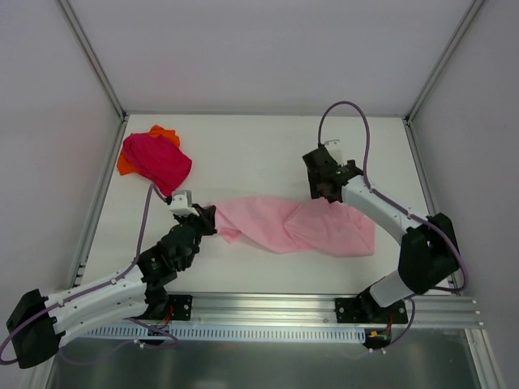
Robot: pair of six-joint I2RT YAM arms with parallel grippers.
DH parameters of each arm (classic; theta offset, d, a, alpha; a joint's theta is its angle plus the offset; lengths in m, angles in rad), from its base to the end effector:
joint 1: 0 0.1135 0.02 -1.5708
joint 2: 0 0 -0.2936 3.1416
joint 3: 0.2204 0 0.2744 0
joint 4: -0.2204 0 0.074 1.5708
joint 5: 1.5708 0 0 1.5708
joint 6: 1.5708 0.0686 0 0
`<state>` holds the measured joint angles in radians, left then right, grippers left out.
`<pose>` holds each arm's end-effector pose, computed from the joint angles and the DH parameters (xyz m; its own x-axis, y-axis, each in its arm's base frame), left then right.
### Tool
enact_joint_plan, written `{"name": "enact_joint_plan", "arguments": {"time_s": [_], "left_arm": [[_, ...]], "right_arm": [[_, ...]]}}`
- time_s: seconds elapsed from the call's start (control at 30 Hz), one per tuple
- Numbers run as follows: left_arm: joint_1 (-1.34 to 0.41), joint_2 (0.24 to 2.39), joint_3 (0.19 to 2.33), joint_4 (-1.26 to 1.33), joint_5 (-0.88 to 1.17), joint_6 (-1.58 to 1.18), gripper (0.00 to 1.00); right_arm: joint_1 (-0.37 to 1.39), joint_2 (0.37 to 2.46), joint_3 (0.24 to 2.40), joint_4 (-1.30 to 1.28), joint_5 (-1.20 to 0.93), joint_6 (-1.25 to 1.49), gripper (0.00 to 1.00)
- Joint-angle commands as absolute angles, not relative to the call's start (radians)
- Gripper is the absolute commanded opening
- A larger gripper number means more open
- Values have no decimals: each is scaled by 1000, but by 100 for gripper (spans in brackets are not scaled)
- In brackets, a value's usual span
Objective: Fold and stack the t-shirts
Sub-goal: Flatten out the tshirt
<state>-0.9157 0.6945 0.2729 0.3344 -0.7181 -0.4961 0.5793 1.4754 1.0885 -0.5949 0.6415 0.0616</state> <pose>0.1506 -0.1219 0.2356 -0.1408 -0.4051 -0.9034 0.1487 0.8935 -0.4238 0.3022 0.1486 0.2531 -0.7044 -0.4018 -0.5851 -0.1173 0.8789 -0.4624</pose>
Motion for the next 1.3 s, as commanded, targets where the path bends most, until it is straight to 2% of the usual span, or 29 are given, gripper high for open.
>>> {"name": "enact_joint_plan", "arguments": {"time_s": [0.0,0.1,0.3,0.37,0.4,0.43,0.47,0.57,0.67,0.73,0.8,0.83,0.87,1.03,1.13,1.27], "left_arm": [[-917,672,268,359,-724,-483,0],[-917,650,259,351,-726,-483,0],[-917,626,258,334,-727,-474,0],[-917,629,259,341,-721,-472,0],[-917,630,259,342,-715,-472,0],[-917,634,261,344,-712,-474,0],[-917,637,261,348,-709,-476,0],[-917,647,261,351,-706,-482,0],[-917,649,262,353,-701,-483,0],[-917,647,262,353,-703,-483,0],[-917,638,264,348,-701,-482,0],[-917,637,261,347,-700,-483,0],[-917,634,259,345,-701,-485,0],[-917,681,242,428,-718,-459,0],[-916,829,328,472,-713,-411,0],[-908,1034,510,497,-658,-380,0]], "right_arm": [[539,1577,1219,-615,635,78,86],[488,1591,1189,-539,490,64,86],[416,1603,1158,-523,335,72,87],[416,1592,1147,-517,299,72,81],[413,1583,1137,-514,258,72,75],[411,1580,1131,-511,241,72,74],[408,1577,1124,-503,223,72,74],[388,1586,1118,-503,120,63,81],[385,1582,1101,-479,40,55,66],[379,1580,1091,-457,11,52,65],[379,1586,1095,-457,-46,46,41],[377,1591,1097,-456,-55,45,24],[379,1597,1097,-450,-63,44,1],[408,1569,1104,-374,-92,-29,1],[462,1566,1224,-441,30,-118,1],[526,1557,1481,-567,297,-256,1]]}}
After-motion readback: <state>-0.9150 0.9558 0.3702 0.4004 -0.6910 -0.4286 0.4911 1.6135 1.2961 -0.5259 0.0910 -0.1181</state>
